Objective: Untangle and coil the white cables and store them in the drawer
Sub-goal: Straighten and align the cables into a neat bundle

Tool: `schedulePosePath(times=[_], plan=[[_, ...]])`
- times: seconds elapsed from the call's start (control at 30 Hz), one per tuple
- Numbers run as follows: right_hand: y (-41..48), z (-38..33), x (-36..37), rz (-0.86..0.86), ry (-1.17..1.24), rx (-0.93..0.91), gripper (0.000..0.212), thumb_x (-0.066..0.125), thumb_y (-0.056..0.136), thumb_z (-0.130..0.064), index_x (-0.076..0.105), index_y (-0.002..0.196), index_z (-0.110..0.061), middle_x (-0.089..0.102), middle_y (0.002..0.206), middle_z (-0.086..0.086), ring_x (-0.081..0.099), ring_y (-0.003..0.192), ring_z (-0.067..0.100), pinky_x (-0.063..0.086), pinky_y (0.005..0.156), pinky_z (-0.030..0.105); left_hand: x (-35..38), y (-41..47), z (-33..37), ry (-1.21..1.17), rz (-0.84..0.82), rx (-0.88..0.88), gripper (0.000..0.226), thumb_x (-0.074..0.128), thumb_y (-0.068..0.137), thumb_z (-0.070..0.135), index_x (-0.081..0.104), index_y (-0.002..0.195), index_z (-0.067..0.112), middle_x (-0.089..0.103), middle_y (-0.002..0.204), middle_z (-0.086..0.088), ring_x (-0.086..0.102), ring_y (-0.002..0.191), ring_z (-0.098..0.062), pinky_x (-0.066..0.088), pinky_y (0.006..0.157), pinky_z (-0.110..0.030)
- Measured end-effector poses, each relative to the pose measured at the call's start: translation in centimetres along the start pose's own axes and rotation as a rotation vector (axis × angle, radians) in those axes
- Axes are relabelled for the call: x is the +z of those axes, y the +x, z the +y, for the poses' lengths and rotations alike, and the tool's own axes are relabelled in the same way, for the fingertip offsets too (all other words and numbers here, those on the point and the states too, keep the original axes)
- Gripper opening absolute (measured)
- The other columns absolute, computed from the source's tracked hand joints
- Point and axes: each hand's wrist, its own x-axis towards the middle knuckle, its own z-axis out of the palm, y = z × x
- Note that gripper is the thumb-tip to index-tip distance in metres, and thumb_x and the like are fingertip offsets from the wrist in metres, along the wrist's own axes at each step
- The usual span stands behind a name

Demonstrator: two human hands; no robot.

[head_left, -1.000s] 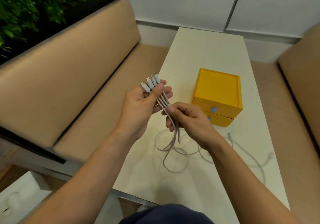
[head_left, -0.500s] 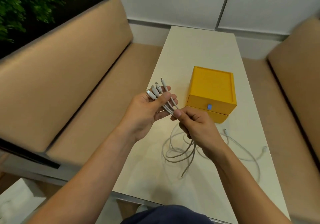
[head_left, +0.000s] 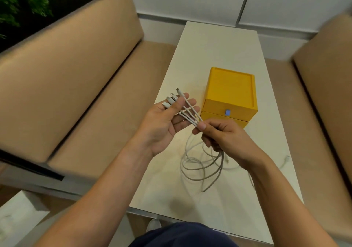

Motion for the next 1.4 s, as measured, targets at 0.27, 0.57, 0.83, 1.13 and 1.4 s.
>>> schedulePosePath(times=[0.27,0.57,0.83,1.13,1.4], plan=[[0.0,0.6,-0.4,0.019,-0.079,-0.015,0.03,0.059,0.101,-0.044,0.078,0.091,-0.024,0.051,0.062,-0.003,0.039,0.06,0.018,0.032,0.06,0.037,-0.2,0.2,-0.4,-0.022,0.011,0.014,0.02,0.053,0.104,0.011,0.063,0.121,0.005,0.076,0.112,-0.013,0.075,0.107,-0.025,0.062,0.08,-0.03],[1.3,-2.9,-2.9,-0.059,-0.399,-0.094,0.03,0.059,0.102,-0.044,0.076,0.089,-0.024,0.058,0.063,-0.002,0.044,0.056,0.009,0.034,0.059,0.032,0.1,1.3,5.2,1.467,-0.146,0.511,0.069,0.067,0.094,0.052,0.041,0.153,0.03,0.039,0.158,0.017,0.036,0.137,0.011,0.03,0.113,-0.014],[1.5,-3.6,-3.3,0.0,-0.391,-0.078,0.035,0.074,0.087,-0.054,0.075,0.084,-0.019,0.078,0.073,-0.006,0.042,0.054,0.01,0.032,0.052,0.028,1.9,2.8,5.7,1.503,-0.543,0.014,0.036,0.065,0.096,0.053,0.071,0.083,0.02,0.071,0.069,0.004,0.058,0.059,-0.01,0.044,0.056,-0.023],[0.9,2.6,-4.2,-0.294,-0.496,0.15,0.035,0.073,0.09,-0.05,0.068,0.082,-0.017,0.074,0.074,0.002,0.063,0.068,0.019,0.055,0.076,0.051,-0.4,2.9,5.5,1.552,-0.584,-0.139,0.025,0.059,0.103,0.035,0.071,0.089,0.018,0.054,0.066,0.004,0.041,0.06,-0.017,0.035,0.053,-0.023],[-1.7,-1.7,-7.4,0.932,-1.167,-0.465,0.045,0.064,0.098,-0.045,0.052,0.067,-0.014,0.046,0.055,0.004,0.051,0.055,0.035,0.031,0.047,0.03,-2.9,1.0,8.8,1.108,-0.469,0.114,0.04,0.063,0.093,0.046,0.065,0.079,0.009,0.039,0.065,0.001,0.032,0.055,-0.009,0.03,0.05,-0.019]])
